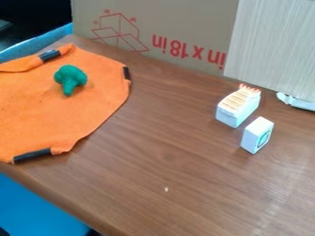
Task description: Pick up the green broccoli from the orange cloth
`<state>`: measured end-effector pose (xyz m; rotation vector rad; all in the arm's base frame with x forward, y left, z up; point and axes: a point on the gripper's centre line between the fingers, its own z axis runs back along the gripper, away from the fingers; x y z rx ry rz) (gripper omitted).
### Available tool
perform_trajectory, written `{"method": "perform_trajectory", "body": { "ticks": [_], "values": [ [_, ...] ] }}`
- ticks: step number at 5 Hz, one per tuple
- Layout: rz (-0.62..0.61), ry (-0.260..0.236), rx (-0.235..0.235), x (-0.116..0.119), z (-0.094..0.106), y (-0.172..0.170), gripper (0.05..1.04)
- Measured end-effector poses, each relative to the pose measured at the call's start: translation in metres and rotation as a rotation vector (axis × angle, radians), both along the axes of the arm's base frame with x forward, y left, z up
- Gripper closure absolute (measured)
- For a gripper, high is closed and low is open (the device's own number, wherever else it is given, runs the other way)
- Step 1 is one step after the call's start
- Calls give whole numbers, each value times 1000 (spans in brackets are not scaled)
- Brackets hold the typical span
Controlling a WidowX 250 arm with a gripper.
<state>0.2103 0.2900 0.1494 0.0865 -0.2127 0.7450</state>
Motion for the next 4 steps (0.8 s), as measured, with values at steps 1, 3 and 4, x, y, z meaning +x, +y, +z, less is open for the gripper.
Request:
{"method": "perform_trajectory", "body": {
  "ticks": [1,3,4],
  "values": [
    [-31,-28,4,13,-11,-11,83],
    [-102,-88,49,40,-19,-46,83],
    [-125,-84,68,52,-25,-59,83]
  ]
}}
